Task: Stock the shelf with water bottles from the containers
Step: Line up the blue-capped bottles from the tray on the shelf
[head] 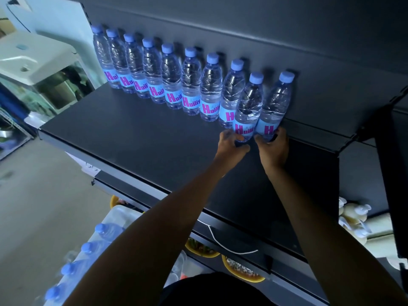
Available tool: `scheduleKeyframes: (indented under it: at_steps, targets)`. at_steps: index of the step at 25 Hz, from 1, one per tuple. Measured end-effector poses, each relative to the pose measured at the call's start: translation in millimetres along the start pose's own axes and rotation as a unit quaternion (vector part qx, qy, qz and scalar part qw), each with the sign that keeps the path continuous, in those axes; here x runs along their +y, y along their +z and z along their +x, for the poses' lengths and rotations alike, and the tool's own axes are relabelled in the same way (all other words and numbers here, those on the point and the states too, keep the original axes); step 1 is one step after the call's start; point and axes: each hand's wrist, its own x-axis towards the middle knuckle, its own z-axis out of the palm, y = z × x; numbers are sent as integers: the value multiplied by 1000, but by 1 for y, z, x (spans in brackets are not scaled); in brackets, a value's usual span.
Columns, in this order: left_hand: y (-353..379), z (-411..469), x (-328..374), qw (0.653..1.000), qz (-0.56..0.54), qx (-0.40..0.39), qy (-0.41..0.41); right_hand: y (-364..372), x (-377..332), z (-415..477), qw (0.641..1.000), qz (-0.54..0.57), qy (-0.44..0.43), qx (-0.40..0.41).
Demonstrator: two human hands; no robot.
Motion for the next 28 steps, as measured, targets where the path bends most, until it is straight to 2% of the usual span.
scheduleKeyframes:
  at_steps: [7,11,18,21,26,28]
  targets:
    - [8,7,10,993,112,-35,-7,0,-1,4,997,18,15,79]
    - [10,15,19,984,166,-57,-13,-1,-4,0,995,11,10,94]
    - [10,25,11,981,186,-55,-8,1,-1,1,997,3,-1,80]
    - [9,25,9,986,158,-55,-16,1,-2,1,998,3,16,68]
    - [-3,8,6,999,-17,-28,-20,1,-5,-2,997,30,40,64]
    - [-13,-4,4,999,-53,0,-9,-1,-7,-6,994,58,44,76]
